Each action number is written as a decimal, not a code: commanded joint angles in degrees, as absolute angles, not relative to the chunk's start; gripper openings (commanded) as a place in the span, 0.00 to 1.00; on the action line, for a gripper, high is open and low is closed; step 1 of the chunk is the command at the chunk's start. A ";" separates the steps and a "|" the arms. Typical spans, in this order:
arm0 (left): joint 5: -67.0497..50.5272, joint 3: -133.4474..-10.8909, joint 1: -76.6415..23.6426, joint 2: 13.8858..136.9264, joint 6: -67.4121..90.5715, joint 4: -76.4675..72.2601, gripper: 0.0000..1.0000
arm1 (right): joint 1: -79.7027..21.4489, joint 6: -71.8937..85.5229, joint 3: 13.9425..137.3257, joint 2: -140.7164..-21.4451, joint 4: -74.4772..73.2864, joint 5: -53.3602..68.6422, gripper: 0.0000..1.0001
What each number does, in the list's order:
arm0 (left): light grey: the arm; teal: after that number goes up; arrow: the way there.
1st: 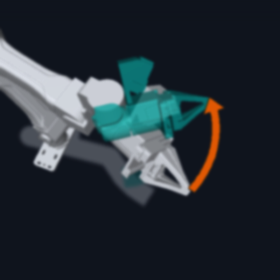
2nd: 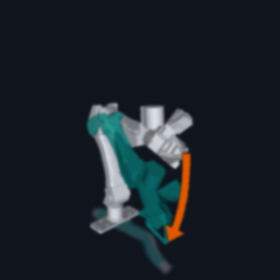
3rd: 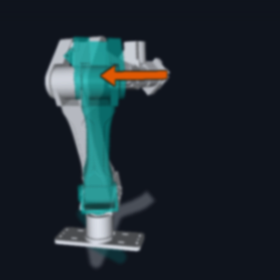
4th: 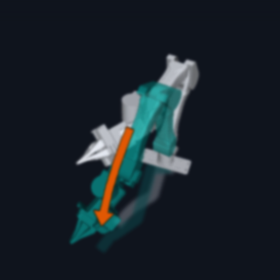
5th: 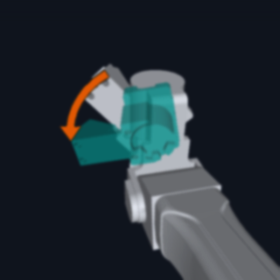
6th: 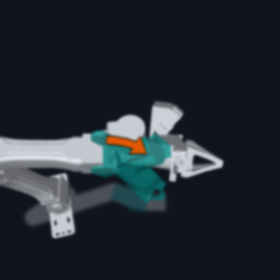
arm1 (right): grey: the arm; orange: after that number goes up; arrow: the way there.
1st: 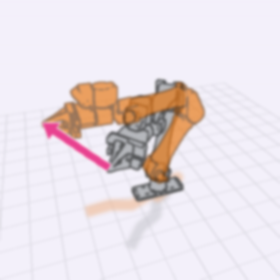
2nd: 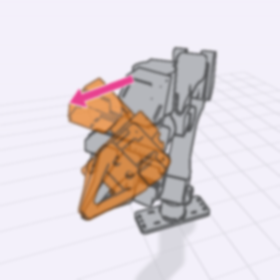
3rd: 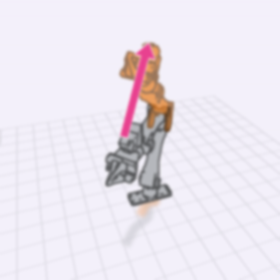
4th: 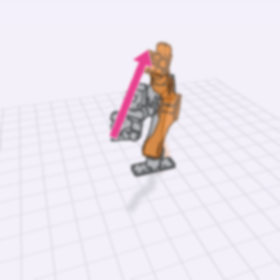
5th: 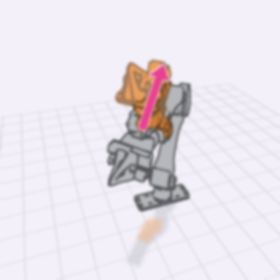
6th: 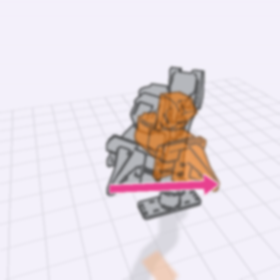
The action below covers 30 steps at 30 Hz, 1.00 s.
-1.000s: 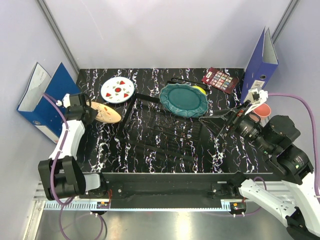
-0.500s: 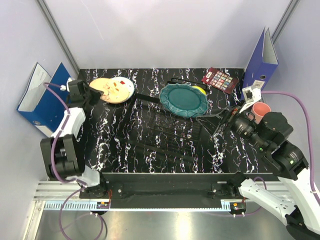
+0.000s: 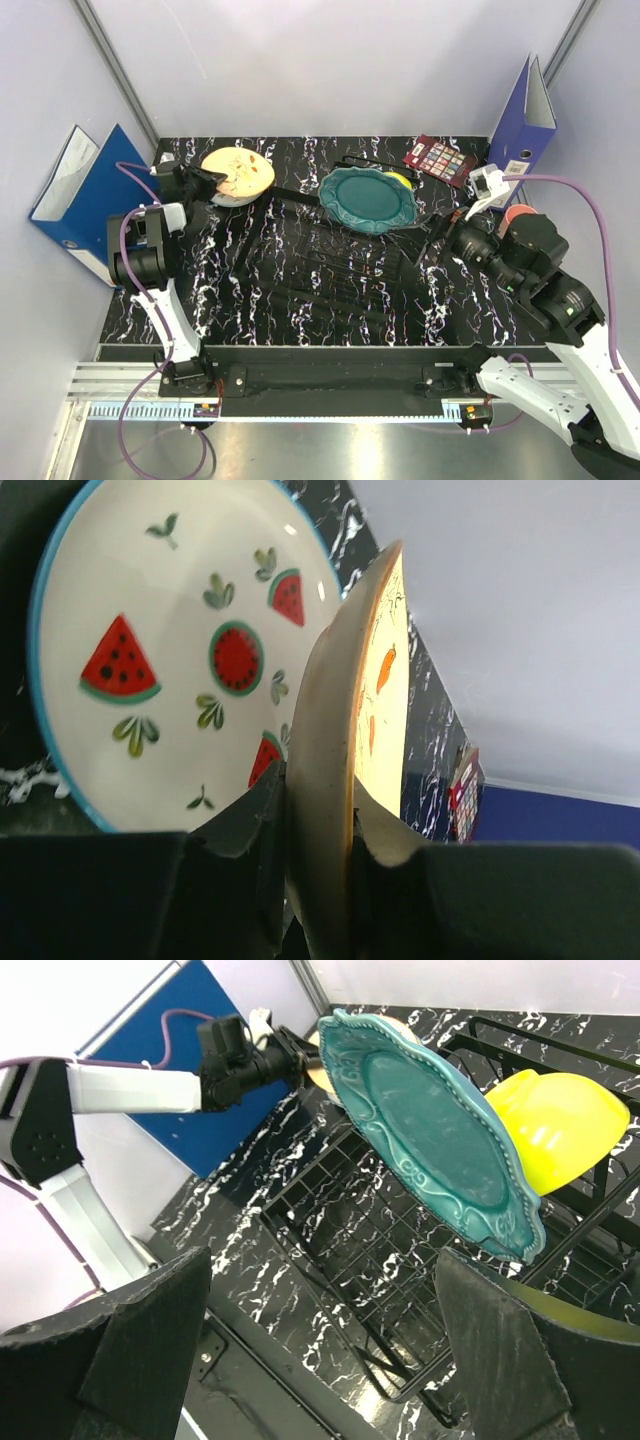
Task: Unload the mixed dishes from the dish rack
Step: Place the plate at the center of the board.
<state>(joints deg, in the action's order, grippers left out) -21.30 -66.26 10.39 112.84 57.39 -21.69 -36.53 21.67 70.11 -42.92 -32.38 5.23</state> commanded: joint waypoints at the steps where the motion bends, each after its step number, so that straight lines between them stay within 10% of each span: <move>1: -26.63 -72.68 10.46 111.97 59.68 -38.85 0.00 | -36.65 19.34 70.31 -45.26 -30.06 3.78 1.00; 30: -20.66 -75.50 11.25 123.31 62.40 -34.80 0.00 | -36.65 18.11 66.97 -45.44 -27.25 3.16 1.00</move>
